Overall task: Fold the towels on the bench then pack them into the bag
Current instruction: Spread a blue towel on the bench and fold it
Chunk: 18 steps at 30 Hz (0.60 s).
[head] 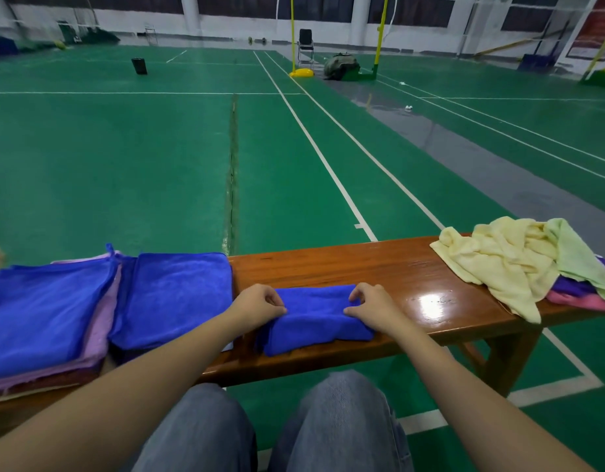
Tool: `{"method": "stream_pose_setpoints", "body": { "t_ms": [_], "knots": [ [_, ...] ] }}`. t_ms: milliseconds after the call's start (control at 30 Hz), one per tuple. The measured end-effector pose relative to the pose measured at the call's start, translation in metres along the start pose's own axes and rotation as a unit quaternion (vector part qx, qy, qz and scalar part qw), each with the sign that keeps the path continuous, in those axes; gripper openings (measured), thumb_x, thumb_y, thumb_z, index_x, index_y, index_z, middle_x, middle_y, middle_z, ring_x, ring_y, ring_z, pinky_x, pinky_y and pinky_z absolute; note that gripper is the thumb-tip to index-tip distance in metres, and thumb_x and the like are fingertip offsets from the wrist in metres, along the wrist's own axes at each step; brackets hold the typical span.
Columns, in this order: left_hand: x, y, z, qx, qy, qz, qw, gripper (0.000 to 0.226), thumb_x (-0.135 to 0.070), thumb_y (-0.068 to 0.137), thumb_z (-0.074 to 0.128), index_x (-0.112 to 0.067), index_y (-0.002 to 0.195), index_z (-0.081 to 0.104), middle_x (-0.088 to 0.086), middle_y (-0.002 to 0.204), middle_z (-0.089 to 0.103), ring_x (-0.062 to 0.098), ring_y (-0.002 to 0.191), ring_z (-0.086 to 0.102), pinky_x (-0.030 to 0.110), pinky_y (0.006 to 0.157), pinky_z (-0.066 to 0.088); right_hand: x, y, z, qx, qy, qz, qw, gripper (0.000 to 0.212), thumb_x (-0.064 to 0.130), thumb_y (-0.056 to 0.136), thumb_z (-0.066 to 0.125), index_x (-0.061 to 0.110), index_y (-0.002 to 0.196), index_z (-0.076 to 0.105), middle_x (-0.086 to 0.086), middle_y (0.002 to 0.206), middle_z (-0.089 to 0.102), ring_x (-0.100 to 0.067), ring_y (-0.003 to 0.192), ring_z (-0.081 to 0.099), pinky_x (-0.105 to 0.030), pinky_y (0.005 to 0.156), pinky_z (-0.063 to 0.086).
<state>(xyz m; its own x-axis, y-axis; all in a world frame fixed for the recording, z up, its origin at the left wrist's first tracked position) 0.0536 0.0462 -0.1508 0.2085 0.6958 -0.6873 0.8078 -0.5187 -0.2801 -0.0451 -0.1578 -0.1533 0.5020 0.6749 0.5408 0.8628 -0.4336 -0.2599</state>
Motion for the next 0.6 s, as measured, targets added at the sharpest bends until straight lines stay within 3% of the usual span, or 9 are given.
{"method": "stream_pose_setpoints", "body": {
  "t_ms": [100,300,433,533,600],
  "knots": [
    [0.001,-0.001,0.004,-0.037,0.054,-0.026,0.998,0.018,-0.032,0.083,0.070,-0.018,0.085,0.057,-0.005,0.077,0.054,0.015,0.077,0.053,0.023,0.057,0.041,0.001,-0.004,0.001,-0.021,0.027,0.010,0.999,0.030,0.025,0.084,0.068,0.018,0.107,0.051,0.000,0.107,0.051,-0.016,0.093,0.048,-0.026,0.074,0.038],
    [-0.010,-0.004,0.008,-0.010,0.075,-0.090,0.993,0.043,-0.036,0.082,0.070,-0.012,0.109,0.047,0.007,0.104,0.054,0.021,0.085,0.053,0.033,0.073,0.050,0.001,-0.014,0.000,-0.017,0.032,0.003,0.999,0.025,0.029,0.085,0.066,0.022,0.101,0.049,0.003,0.101,0.051,-0.016,0.090,0.049,-0.028,0.071,0.039],
    [-0.022,-0.007,0.006,0.048,-0.015,-0.174,0.983,0.048,-0.019,0.086,0.068,-0.007,0.122,0.038,0.018,0.118,0.053,0.025,0.086,0.057,0.040,0.072,0.054,0.004,-0.020,-0.002,-0.083,-0.011,0.015,0.996,0.022,0.033,0.084,0.067,0.022,0.096,0.052,0.004,0.092,0.056,-0.015,0.083,0.055,-0.024,0.060,0.042],
    [-0.024,-0.007,0.005,0.052,-0.067,-0.186,0.979,0.051,-0.011,0.084,0.069,-0.007,0.123,0.036,0.020,0.122,0.051,0.030,0.106,0.057,0.042,0.084,0.051,0.004,-0.020,0.001,-0.060,0.073,-0.003,0.996,0.020,0.019,0.084,0.068,0.018,0.095,0.052,0.002,0.095,0.053,-0.013,0.084,0.050,-0.021,0.059,0.038],
    [-0.022,-0.007,0.006,0.026,-0.106,-0.192,0.975,0.050,-0.010,0.083,0.070,-0.008,0.121,0.037,0.017,0.119,0.051,0.028,0.104,0.057,0.040,0.083,0.050,0.004,-0.020,0.002,-0.047,0.116,-0.006,0.992,0.021,0.011,0.082,0.068,0.017,0.095,0.053,0.001,0.099,0.053,-0.013,0.086,0.049,-0.021,0.061,0.037]
  ]
}}
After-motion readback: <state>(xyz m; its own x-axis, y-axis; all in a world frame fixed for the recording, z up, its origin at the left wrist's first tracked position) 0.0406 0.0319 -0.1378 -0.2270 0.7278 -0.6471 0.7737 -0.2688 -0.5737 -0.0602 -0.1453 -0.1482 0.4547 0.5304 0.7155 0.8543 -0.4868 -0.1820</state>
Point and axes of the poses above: each hand's wrist, its own y-axis towards the middle knuckle, its own z-axis out of the palm, x = y × z, the point moved 2 cm from there along y, towards the middle knuckle
